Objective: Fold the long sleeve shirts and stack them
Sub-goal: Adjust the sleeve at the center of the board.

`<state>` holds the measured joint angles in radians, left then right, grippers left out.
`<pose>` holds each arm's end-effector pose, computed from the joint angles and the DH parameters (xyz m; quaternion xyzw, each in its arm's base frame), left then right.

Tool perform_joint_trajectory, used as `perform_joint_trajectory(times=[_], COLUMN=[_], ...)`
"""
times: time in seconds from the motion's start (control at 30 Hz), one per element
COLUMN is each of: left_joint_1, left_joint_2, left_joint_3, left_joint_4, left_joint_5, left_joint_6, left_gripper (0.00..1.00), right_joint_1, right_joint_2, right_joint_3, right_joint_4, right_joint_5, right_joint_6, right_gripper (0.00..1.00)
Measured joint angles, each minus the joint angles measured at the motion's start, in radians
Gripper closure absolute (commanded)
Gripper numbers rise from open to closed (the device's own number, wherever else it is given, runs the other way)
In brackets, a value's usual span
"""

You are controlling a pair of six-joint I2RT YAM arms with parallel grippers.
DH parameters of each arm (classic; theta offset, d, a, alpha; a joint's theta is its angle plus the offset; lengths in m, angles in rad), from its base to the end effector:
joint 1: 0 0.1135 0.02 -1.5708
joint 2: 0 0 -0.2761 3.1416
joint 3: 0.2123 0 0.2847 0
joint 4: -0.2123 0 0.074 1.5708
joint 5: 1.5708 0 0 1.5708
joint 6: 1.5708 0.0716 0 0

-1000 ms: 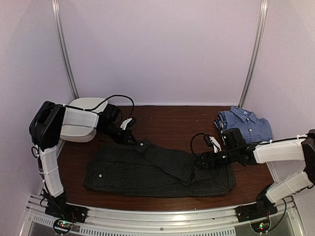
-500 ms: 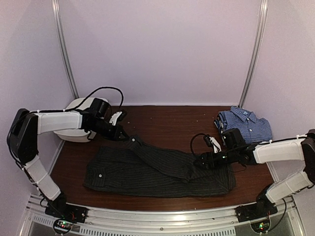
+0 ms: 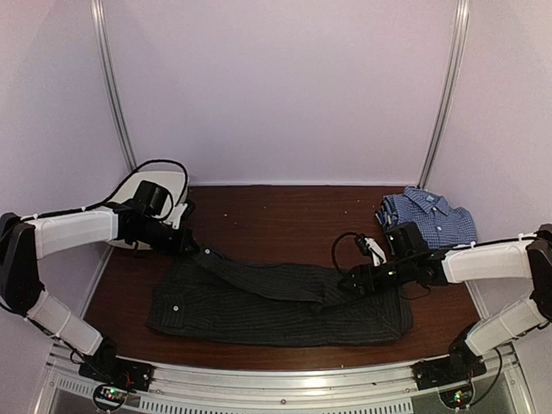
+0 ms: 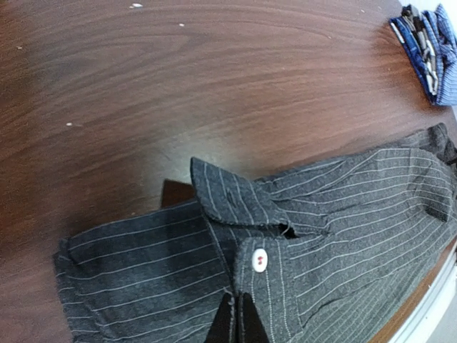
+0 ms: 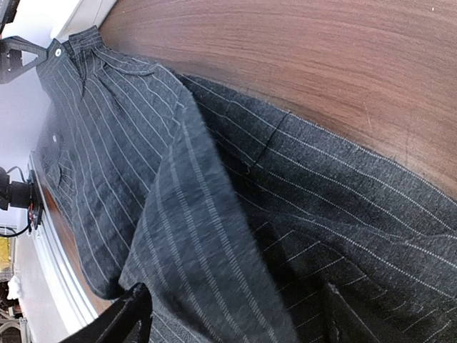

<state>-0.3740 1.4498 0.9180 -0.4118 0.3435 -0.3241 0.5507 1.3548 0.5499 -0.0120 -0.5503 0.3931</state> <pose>0.3076 -0.1467 0.1837 0.0761 0.9356 -0.2567 0.2300 0.2270 0.1833 0.1257 -0.1701 0.8842 0.3860 0.2007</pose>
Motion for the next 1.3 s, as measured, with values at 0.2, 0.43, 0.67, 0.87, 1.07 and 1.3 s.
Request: perform_joint_trajectory(times=[0.2, 0.43, 0.67, 0.87, 1.07, 1.3], left_joint_1=[0.013, 0.013, 0.013, 0.013, 0.013, 0.013], left_joint_2=[-0.020, -0.034, -0.116, -0.182, -0.170, -0.123], left_joint_3=[0.000, -0.029, -0.070, -0.077, -0.093, -0.118], left_joint_4=[-0.021, -0.023, -0.023, -0.023, -0.023, -0.024], left_joint_5=[-0.092, -0.114, -0.124, -0.131, -0.147, -0.178], left_joint_6=[0.005, 0.011, 0.018, 0.032, 0.037, 0.019], left_gripper=[1.00, 1.00, 1.00, 1.00, 1.00, 1.00], right_joint_1=[0.000, 0.000, 0.000, 0.000, 0.014, 0.115], right_joint_2=[0.000, 0.001, 0.003, 0.005, 0.005, 0.038], right_joint_3=[0.022, 0.049, 0.113, 0.166, 0.168, 0.167], right_joint_4=[-0.044, -0.083, -0.142, -0.186, -0.202, -0.181], right_joint_5=[0.026, 0.058, 0.126, 0.170, 0.168, 0.130], right_joint_6=[-0.027, -0.047, -0.051, -0.057, -0.057, -0.053], right_gripper=[0.17, 0.17, 0.18, 0.19, 0.19, 0.20])
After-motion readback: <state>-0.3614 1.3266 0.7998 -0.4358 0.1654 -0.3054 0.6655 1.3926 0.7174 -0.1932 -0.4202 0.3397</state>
